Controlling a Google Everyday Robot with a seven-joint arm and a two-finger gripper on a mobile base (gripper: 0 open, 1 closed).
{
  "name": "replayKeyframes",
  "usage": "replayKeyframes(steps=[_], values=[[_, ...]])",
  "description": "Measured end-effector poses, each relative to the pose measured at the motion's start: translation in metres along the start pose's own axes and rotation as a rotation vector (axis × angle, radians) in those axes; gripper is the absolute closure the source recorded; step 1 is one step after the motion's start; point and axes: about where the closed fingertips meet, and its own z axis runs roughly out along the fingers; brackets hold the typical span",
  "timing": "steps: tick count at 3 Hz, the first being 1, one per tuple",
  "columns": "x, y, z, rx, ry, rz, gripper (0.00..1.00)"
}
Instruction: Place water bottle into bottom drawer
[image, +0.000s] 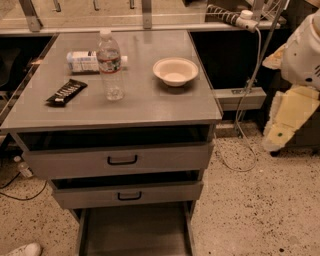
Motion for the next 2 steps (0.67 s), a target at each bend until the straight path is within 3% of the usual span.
replayKeyframes(steps=[1, 2], values=[[-0.0176, -0.0040, 0.0229, -0.023, -0.037, 0.021, 0.00], [-0.0177, -0.0043, 0.0230, -0.022, -0.038, 0.022, 0.00]])
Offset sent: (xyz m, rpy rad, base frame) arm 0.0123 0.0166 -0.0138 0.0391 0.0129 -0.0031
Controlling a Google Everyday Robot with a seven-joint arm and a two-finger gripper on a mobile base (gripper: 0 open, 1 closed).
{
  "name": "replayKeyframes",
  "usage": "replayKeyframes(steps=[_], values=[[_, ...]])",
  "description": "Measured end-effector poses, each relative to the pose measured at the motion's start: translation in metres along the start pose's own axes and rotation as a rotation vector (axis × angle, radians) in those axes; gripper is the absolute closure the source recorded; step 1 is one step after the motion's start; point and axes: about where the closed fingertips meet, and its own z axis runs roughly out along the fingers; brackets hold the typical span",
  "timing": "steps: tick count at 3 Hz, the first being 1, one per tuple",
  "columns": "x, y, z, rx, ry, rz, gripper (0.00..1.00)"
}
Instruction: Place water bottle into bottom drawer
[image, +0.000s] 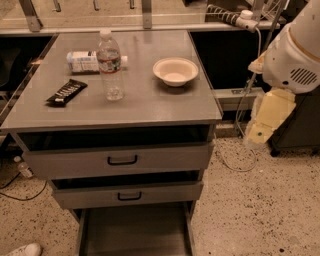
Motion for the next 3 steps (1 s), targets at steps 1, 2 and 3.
replayKeyframes(steps=[1, 2, 3], values=[[-0.001, 0.000, -0.001, 0.019, -0.020, -0.009, 0.00], [-0.021, -0.016, 0.014, 0.042, -0.142, 0.036, 0.00], [-0.056, -0.047, 0.031, 0.049, -0.287, 0.097, 0.00]])
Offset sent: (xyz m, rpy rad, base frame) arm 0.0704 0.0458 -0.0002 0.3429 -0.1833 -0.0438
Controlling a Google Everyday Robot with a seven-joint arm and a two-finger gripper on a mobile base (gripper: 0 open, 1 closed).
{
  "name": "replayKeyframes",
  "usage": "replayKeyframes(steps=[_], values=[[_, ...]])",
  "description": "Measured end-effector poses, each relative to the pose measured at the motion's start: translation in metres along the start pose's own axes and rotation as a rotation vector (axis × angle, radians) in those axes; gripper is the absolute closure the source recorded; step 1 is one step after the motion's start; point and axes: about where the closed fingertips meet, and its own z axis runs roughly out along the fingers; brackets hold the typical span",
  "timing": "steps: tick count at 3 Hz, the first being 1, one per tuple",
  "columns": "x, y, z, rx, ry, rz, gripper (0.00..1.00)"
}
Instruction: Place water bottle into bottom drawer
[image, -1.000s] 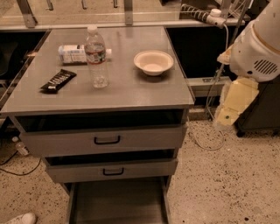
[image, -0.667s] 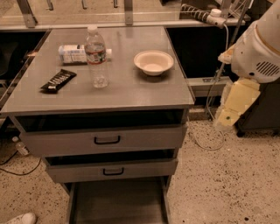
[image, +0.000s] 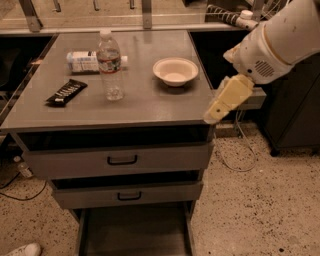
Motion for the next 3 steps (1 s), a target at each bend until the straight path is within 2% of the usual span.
replayKeyframes(steps=[1, 3], values=[[-0.026, -0.021, 0.023, -0.018, -0.075, 0.046, 0.00], [-0.031, -0.020, 0.034, -0.027, -0.100, 0.037, 0.00]])
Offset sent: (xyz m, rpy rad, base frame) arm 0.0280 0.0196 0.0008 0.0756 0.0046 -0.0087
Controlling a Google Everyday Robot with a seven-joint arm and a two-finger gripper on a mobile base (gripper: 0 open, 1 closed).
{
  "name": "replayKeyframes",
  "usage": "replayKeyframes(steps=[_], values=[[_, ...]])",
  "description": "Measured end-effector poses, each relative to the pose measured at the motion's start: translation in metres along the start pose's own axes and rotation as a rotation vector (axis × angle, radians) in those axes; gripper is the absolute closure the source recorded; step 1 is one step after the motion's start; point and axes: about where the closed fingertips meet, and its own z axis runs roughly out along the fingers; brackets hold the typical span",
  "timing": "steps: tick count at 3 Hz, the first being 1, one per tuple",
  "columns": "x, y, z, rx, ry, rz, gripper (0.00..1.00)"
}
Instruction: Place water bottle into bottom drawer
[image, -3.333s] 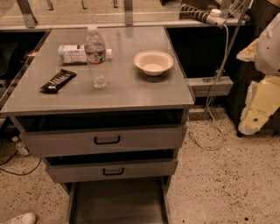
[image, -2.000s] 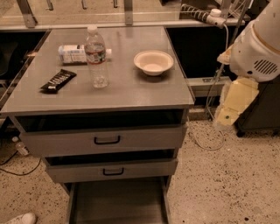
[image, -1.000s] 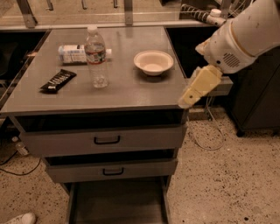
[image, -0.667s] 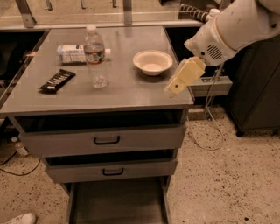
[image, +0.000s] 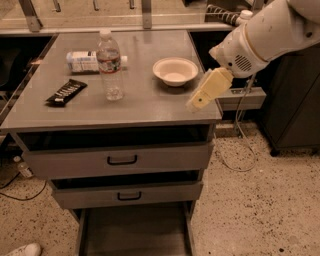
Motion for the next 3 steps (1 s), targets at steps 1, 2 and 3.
replayKeyframes(steps=[1, 2, 3], values=[[-0.029, 0.003, 0.036, -0.052, -0.080, -0.039, 0.00], [-0.061, 0.003, 0.074, -0.119, -0.130, -0.063, 0.00], [-0.061, 0.003, 0.074, -0.118, -0.130, -0.063, 0.00]])
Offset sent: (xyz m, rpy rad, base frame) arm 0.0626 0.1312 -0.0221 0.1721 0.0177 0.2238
